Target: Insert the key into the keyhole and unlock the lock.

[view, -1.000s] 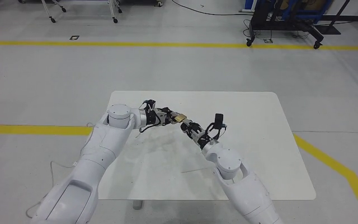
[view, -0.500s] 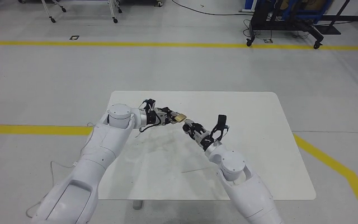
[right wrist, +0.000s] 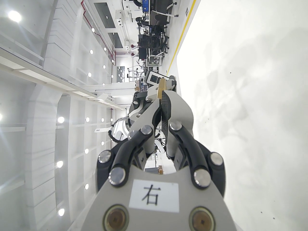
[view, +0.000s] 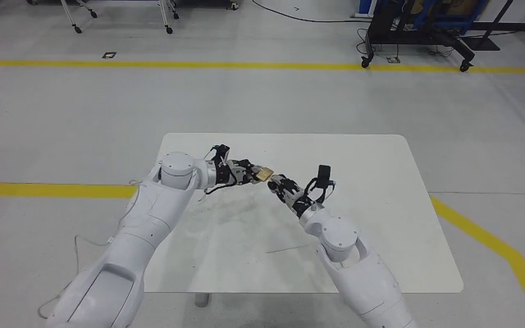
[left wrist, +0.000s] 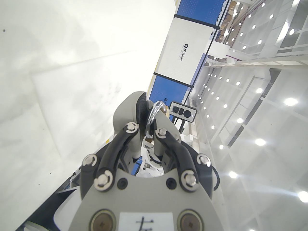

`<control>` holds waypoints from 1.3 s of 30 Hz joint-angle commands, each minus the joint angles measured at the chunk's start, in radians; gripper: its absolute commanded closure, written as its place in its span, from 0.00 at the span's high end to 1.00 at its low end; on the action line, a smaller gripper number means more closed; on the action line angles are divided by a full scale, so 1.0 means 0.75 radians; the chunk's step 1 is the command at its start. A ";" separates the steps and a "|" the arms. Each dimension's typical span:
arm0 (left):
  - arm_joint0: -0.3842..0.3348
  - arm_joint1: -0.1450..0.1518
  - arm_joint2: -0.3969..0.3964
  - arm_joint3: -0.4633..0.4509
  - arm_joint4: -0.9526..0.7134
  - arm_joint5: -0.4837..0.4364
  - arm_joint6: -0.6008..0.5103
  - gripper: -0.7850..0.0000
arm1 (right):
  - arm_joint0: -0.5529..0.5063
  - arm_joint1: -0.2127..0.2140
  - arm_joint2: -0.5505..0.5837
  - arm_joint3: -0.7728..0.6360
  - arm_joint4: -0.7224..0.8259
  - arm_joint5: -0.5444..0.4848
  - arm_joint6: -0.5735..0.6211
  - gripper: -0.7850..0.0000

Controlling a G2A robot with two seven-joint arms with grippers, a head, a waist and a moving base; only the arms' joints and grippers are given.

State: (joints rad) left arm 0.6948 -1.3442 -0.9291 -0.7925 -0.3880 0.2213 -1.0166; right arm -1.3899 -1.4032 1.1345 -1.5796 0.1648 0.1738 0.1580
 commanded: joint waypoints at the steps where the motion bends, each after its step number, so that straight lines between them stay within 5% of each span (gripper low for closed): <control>1: 0.000 -0.001 0.001 0.000 -0.002 -0.002 -0.011 0.00 | 0.003 -0.001 -0.002 0.002 0.001 0.002 -0.003 0.00; 4: 0.001 -0.003 0.005 -0.002 -0.003 -0.009 -0.025 0.00 | 0.001 -0.001 -0.001 -0.004 0.002 0.000 -0.006 0.00; 6: 0.001 -0.004 0.005 -0.003 -0.006 -0.020 -0.031 0.00 | -0.009 0.001 0.007 -0.017 0.002 -0.010 -0.004 0.45; 7: 0.001 -0.004 0.004 -0.003 -0.010 -0.026 -0.035 0.00 | -0.018 0.002 0.011 -0.027 0.000 -0.017 0.005 0.91; 8: 0.001 -0.004 0.003 -0.002 -0.013 -0.031 -0.037 0.00 | -0.023 0.004 0.015 -0.033 -0.002 -0.021 0.016 1.00; 21: 0.004 -0.002 -0.029 -0.004 -0.051 -0.090 -0.047 0.00 | -0.036 0.005 0.028 -0.041 0.026 -0.041 0.019 1.00; 29: 0.024 0.000 -0.050 -0.064 -0.033 -0.305 0.007 0.00 | -0.181 0.050 0.320 0.007 0.599 -0.173 0.627 1.00; 31: 0.029 0.003 -0.075 -0.098 -0.034 -0.391 0.066 0.00 | -0.181 0.051 0.329 0.017 0.622 -0.168 0.656 1.00; 39: 0.057 0.000 -0.083 -0.132 -0.088 -0.409 0.067 0.00 | -0.181 0.051 0.318 0.009 0.638 -0.163 0.673 1.00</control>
State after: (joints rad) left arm 0.7262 -1.3428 -0.9915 -0.8747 -0.4410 -0.0734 -0.9725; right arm -1.5262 -1.3648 1.3782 -1.5692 0.6350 0.0491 0.6488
